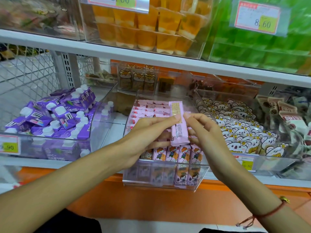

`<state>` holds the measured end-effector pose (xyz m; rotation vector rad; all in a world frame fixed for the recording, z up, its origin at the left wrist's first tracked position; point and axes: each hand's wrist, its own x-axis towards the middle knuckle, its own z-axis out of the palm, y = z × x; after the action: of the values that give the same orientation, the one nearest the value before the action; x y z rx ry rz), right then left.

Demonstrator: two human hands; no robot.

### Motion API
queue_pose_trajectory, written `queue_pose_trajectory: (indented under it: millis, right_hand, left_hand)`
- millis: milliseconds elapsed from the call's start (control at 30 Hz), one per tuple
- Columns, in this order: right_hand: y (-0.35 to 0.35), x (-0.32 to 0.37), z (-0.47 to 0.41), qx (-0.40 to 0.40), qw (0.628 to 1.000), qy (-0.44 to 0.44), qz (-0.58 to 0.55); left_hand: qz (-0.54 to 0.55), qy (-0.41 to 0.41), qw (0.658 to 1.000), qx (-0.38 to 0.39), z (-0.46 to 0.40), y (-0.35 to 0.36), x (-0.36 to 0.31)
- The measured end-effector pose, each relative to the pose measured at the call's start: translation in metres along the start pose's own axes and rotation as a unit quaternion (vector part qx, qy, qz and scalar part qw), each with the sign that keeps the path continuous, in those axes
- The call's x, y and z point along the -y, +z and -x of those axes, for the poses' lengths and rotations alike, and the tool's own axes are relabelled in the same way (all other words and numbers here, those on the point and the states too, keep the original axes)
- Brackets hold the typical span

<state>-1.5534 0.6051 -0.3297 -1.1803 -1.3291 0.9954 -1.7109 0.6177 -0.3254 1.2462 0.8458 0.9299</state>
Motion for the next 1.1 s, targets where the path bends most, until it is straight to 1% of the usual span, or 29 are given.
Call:
queue_pose_trajectory:
  millis: [67,133,200,267,367,500,600,733,800,867,967,1033,1100]
  right_hand:
    - [0.000,0.000,0.000,-0.001,1.000,0.001,-0.001]
    - [-0.001,0.000,0.000,0.001,1.000,-0.008,-0.007]
    - [-0.002,0.001,0.000,0.011,0.999,-0.029,-0.016]
    - [-0.004,0.002,0.001,0.028,0.998,-0.061,0.000]
    - [-0.004,0.004,0.003,0.039,0.994,-0.101,0.014]
    - [-0.004,0.003,0.004,0.045,0.992,-0.116,0.021]
    - [-0.005,0.004,0.004,0.043,0.991,-0.119,0.033]
    - [0.000,0.002,0.006,0.050,0.987,-0.137,0.071]
    - [0.003,0.003,0.008,0.035,0.984,-0.158,0.079]
    - [0.003,0.006,0.008,0.011,0.984,-0.167,0.058]
    - [-0.004,0.010,0.007,0.007,0.989,-0.143,0.025]
    - [-0.008,0.011,0.005,-0.004,0.994,-0.110,-0.012]
    - [-0.012,0.010,0.002,-0.036,0.994,-0.086,-0.060]
  left_hand:
    - [-0.005,0.002,1.000,-0.003,0.000,0.000,0.000]
    - [-0.027,0.022,0.999,-0.019,-0.002,-0.002,0.002]
    - [-0.058,0.064,0.995,-0.044,-0.005,-0.005,0.003]
    - [-0.078,0.111,0.989,-0.061,-0.007,-0.007,0.003]
    - [-0.090,0.148,0.983,-0.060,-0.007,-0.008,0.004]
    - [-0.118,0.163,0.978,-0.056,-0.008,-0.009,0.005]
    - [-0.096,0.161,0.980,-0.063,-0.008,-0.009,0.004]
    - [-0.034,0.147,0.983,-0.105,-0.010,-0.006,0.005]
    - [0.009,0.126,0.987,-0.104,-0.010,-0.003,0.005]
    - [0.021,0.127,0.985,-0.111,-0.009,-0.002,0.004]
    - [-0.021,0.180,0.974,-0.139,-0.007,-0.007,0.002]
    - [-0.090,0.223,0.959,-0.147,-0.005,-0.008,-0.001]
    - [-0.138,0.248,0.951,-0.123,-0.002,-0.005,-0.002]
